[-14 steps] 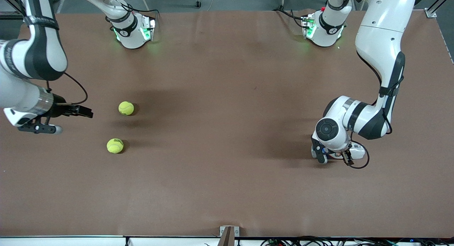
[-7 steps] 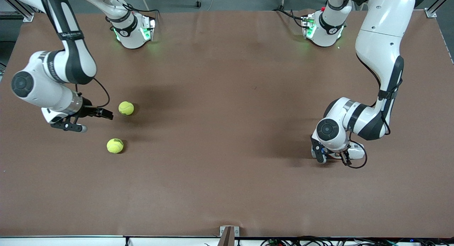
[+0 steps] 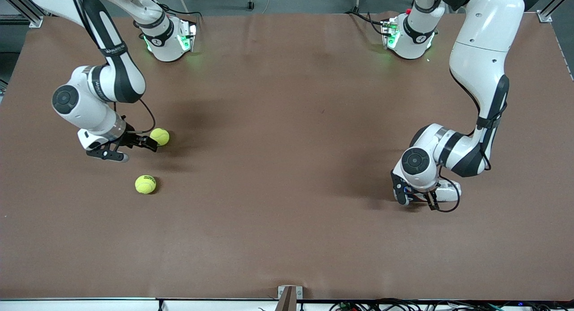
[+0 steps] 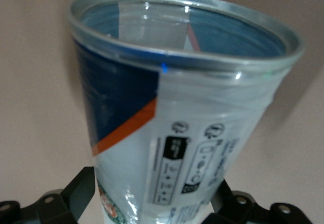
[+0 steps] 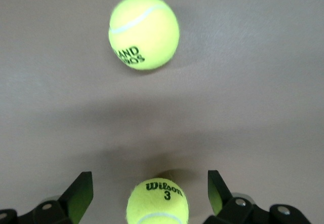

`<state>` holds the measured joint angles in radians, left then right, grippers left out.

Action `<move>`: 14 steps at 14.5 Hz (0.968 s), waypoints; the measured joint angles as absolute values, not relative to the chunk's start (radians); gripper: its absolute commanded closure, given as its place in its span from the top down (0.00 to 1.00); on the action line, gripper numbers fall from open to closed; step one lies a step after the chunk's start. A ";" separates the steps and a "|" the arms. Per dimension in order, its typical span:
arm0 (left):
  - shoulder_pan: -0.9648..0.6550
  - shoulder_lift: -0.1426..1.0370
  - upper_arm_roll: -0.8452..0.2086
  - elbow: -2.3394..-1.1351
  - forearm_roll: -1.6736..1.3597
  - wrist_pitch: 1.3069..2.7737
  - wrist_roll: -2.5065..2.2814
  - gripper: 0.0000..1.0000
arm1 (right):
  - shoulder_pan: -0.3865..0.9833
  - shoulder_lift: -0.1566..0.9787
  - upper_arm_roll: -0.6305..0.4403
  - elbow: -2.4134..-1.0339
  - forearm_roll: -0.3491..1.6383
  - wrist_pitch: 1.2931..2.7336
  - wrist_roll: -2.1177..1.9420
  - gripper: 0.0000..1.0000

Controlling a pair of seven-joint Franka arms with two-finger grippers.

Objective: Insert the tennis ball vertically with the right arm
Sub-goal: 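Stand the can upright with the left gripper while the right gripper reaches the ball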

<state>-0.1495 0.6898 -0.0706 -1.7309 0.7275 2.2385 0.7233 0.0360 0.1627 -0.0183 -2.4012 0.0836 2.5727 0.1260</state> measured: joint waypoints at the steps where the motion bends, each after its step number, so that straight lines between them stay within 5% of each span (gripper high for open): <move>1: -0.150 0.690 -0.071 -1.731 0.728 2.239 0.724 0.86 | 0.041 0.175 -0.018 -2.422 0.084 2.614 0.126 1.00; 6: -0.139 0.688 -0.070 -1.731 0.728 2.251 0.730 0.67 | 0.051 0.204 -0.018 -2.465 0.084 2.682 0.127 1.00; 14: -0.125 0.672 -0.086 -1.723 0.721 2.278 0.762 0.66 | 0.072 0.205 -0.016 -2.507 0.084 2.675 0.130 1.00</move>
<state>-0.1254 0.6721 -0.0861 -1.7228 0.7211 2.2778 0.7624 0.0716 0.2046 -0.0162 -2.5072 0.0836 2.6751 0.1299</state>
